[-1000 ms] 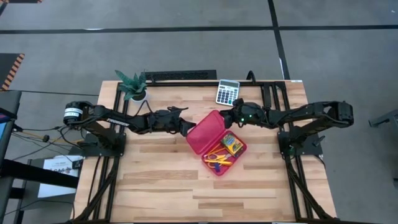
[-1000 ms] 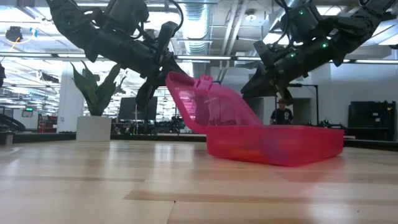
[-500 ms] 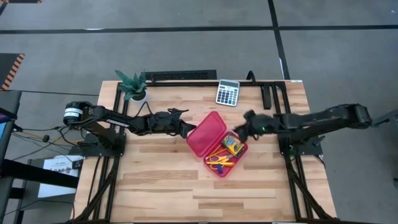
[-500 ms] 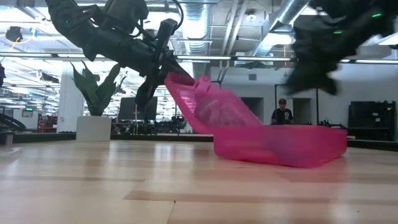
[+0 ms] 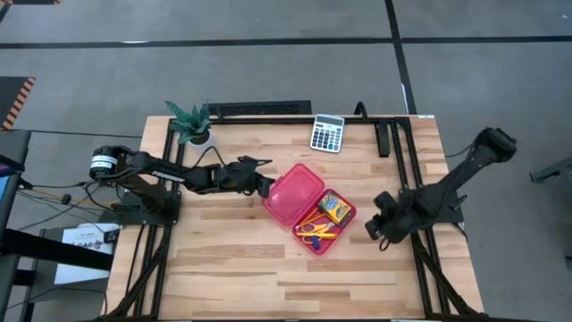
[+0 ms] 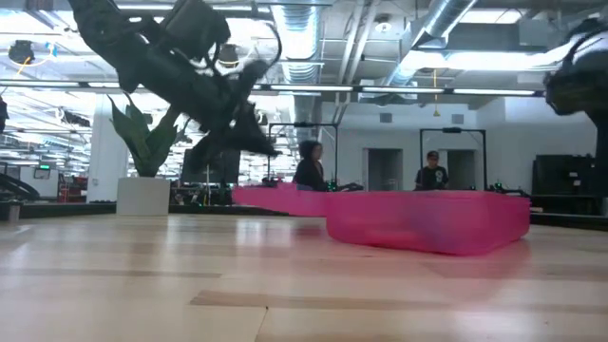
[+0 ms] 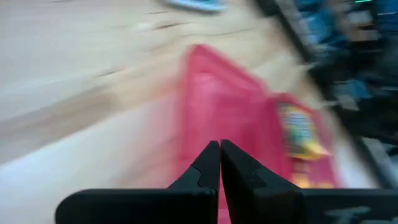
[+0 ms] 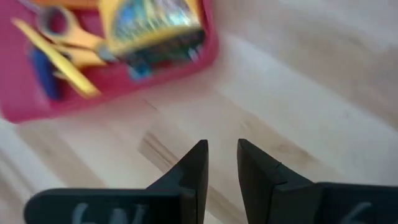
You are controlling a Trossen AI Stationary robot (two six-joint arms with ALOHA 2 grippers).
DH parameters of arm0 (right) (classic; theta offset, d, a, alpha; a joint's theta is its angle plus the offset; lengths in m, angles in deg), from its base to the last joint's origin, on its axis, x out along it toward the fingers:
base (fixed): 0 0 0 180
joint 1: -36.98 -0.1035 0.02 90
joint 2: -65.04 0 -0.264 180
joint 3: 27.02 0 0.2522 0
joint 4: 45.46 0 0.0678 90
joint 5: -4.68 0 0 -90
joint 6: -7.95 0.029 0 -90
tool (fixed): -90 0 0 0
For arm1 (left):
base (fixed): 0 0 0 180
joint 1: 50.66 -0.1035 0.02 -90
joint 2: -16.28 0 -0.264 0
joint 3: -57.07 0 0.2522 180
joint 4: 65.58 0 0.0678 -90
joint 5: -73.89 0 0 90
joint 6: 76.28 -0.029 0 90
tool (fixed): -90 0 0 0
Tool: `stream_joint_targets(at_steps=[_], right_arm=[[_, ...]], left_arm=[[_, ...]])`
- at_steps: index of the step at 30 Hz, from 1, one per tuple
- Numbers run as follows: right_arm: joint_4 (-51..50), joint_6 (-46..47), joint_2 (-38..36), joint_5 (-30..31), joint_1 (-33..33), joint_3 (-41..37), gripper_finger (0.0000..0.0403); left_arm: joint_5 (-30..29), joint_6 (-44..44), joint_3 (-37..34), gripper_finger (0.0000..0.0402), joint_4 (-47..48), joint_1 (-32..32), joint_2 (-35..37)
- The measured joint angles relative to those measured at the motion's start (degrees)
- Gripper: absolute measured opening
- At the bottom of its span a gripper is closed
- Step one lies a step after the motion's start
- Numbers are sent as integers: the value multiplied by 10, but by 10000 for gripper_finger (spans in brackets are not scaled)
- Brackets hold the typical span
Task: Pack school essentials
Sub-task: Close the red supply box
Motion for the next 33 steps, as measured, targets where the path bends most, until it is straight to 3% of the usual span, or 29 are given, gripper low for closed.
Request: stream_joint_targets(at_steps=[3, 10, 18, 26, 33], right_arm=[[22, 26, 49, 0, -14, 0, 90], [131, 24, 136, 0, -8, 0, 90], [216, -11, 184, -1, 21, 0, 90], [237, -48, 190, -15, 52, 7, 90], [269, -77, 195, -15, 80, 7, 90]], left_arm=[[-17, 8, 0, 0, 44, -11, -4], [5, 27, 0, 0, 108, -28, -68], [111, 55, 21, 0, -73, -26, -170], [166, 50, 90, 0, -77, -17, -163], [173, 51, 161, 0, -72, -6, -163]])
